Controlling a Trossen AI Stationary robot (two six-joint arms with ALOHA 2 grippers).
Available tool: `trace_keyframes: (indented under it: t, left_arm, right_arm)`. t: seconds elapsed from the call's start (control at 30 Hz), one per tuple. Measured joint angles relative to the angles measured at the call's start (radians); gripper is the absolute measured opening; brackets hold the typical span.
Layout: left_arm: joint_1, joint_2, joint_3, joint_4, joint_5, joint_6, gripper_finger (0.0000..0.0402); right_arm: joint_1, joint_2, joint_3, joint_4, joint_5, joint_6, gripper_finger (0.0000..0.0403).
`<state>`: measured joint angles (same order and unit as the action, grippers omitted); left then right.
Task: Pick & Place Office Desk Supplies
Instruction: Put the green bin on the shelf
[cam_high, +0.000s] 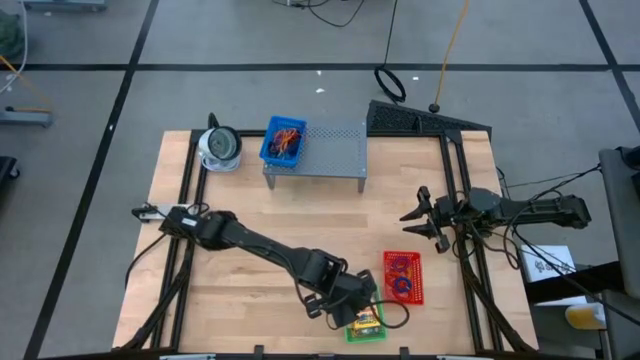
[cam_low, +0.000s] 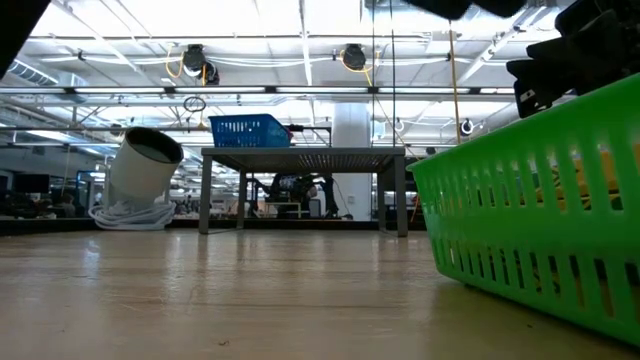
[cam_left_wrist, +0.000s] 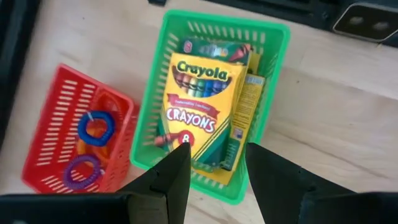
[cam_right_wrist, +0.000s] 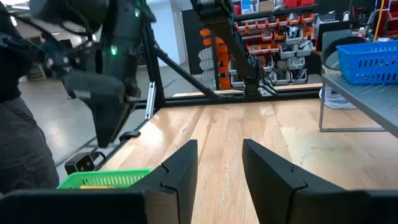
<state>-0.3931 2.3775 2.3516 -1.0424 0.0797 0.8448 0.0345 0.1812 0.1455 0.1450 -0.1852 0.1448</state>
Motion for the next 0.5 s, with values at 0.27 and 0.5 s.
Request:
trace_keyframes:
  t: [0.27,0.5]
  left_arm:
    - [-0.001,0.028,0.000,-0.040,-0.003,-0.009,0.0161]
    - [-0.008,0.028,-0.021,-0.061,0.004,-0.011,0.0161]
  right_arm:
    - [0.000,0.012,0.000,0.002,0.000,0.000,0.0116]
    - [0.000,0.014,0.000,0.001,0.000,0.000,0.0116]
